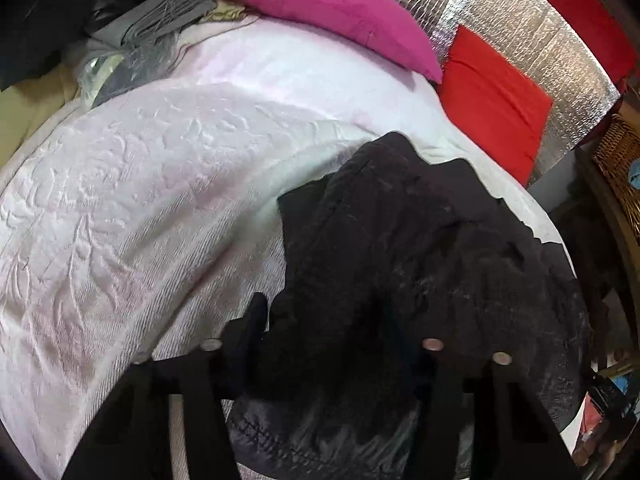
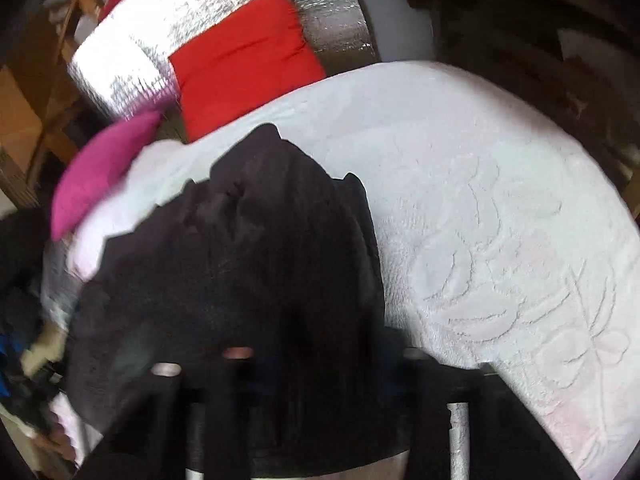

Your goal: Fold large clothes

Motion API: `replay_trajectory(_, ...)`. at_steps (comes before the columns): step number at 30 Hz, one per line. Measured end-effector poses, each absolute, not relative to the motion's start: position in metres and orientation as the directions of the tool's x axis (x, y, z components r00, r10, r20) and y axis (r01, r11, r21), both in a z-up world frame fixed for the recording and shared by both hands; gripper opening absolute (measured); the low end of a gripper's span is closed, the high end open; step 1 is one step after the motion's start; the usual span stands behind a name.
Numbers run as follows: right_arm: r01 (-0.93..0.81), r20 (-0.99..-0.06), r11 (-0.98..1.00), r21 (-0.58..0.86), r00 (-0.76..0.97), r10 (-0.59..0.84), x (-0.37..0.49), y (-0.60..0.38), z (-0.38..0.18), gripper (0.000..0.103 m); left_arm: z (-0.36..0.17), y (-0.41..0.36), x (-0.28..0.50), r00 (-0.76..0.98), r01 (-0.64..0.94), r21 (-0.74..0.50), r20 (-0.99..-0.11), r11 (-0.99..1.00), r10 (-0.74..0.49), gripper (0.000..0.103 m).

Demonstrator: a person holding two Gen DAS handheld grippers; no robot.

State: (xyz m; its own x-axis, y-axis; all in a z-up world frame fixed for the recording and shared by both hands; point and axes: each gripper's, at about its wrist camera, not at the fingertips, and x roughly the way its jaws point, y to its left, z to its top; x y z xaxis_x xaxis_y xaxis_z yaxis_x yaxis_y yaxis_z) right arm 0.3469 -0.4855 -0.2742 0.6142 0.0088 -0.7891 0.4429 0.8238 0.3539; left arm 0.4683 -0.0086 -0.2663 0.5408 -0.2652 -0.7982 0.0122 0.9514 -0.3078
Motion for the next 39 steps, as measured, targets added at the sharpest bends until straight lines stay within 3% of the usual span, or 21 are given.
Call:
replay_trajectory(2, 0.438, -0.779, 0.826, 0.355, 0.627, 0.002, 0.344, -0.484, -0.262, 0.017, -0.262, -0.010, 0.468, 0.559, 0.017, -0.309, -0.786, 0.951, -0.266, 0.040)
replay_trajectory(5, 0.432, -0.755, 0.833, 0.345, 0.655, -0.027, 0.330, -0.479, -0.244, 0.016, -0.263, -0.012, 0.470, 0.567, 0.012, -0.285, -0.788, 0.958, -0.241, 0.040)
replay_trajectory(10, 0.499, -0.839, 0.808, 0.314, 0.544, -0.010, 0.343, -0.488, -0.293, 0.016, -0.275, -0.013, 0.476, 0.532, -0.012, -0.235, -0.824, 0.972, -0.192, 0.054)
replay_trajectory(13, 0.495, -0.811, 0.781, 0.382, 0.584, 0.027, 0.338, -0.494, -0.282, 0.020, -0.265, -0.014, 0.470, 0.552, -0.010, -0.209, -0.817, 0.978, -0.169, 0.054)
replay_trajectory(16, 0.488, -0.782, 0.760, 0.430, 0.622, 0.044, 0.329, -0.498, -0.267, 0.022, -0.248, -0.024, 0.458, 0.618, 0.029, -0.104, -0.780, 0.994, -0.100, 0.056)
replay_trajectory(17, 0.490, -0.772, 0.746, 0.452, 0.634, 0.051, 0.326, -0.502, -0.263, 0.027, -0.242, -0.029, 0.452, 0.645, 0.043, -0.068, -0.760, 0.997, -0.080, 0.060)
replay_trajectory(19, 0.479, -0.740, 0.728, 0.491, 0.671, 0.058, 0.321, -0.504, -0.258, 0.054, -0.233, -0.032, 0.443, 0.680, 0.060, -0.034, -0.730, 0.998, -0.065, 0.070)
replay_trajectory(20, 0.475, -0.726, 0.726, 0.497, 0.686, 0.049, 0.319, -0.504, -0.255, 0.089, -0.228, -0.035, 0.438, 0.701, 0.060, -0.009, -0.712, 0.998, -0.049, 0.072)
replay_trajectory(21, 0.468, -0.708, 0.730, 0.499, 0.706, 0.031, 0.318, -0.501, -0.250, 0.095, -0.226, -0.037, 0.434, 0.715, 0.061, 0.005, -0.698, 0.998, -0.041, 0.072)
replay_trajectory(24, 0.429, -0.668, 0.764, 0.481, 0.744, 0.003, 0.320, -0.492, -0.238, 0.095, -0.215, -0.043, 0.425, 0.758, 0.073, 0.053, -0.652, 0.996, -0.021, 0.072)
replay_trajectory(28, 0.427, -0.685, 0.789, 0.442, 0.728, -0.010, 0.331, -0.482, -0.239, 0.095, -0.207, -0.050, 0.421, 0.794, 0.082, 0.103, -0.608, 0.991, -0.002, 0.072)
replay_trajectory(39, 0.492, -0.735, 0.780, 0.387, 0.676, -0.062, 0.359, -0.481, -0.263, 0.094, -0.201, -0.054, 0.417, 0.804, 0.082, 0.113, -0.595, 0.990, 0.001, 0.072)
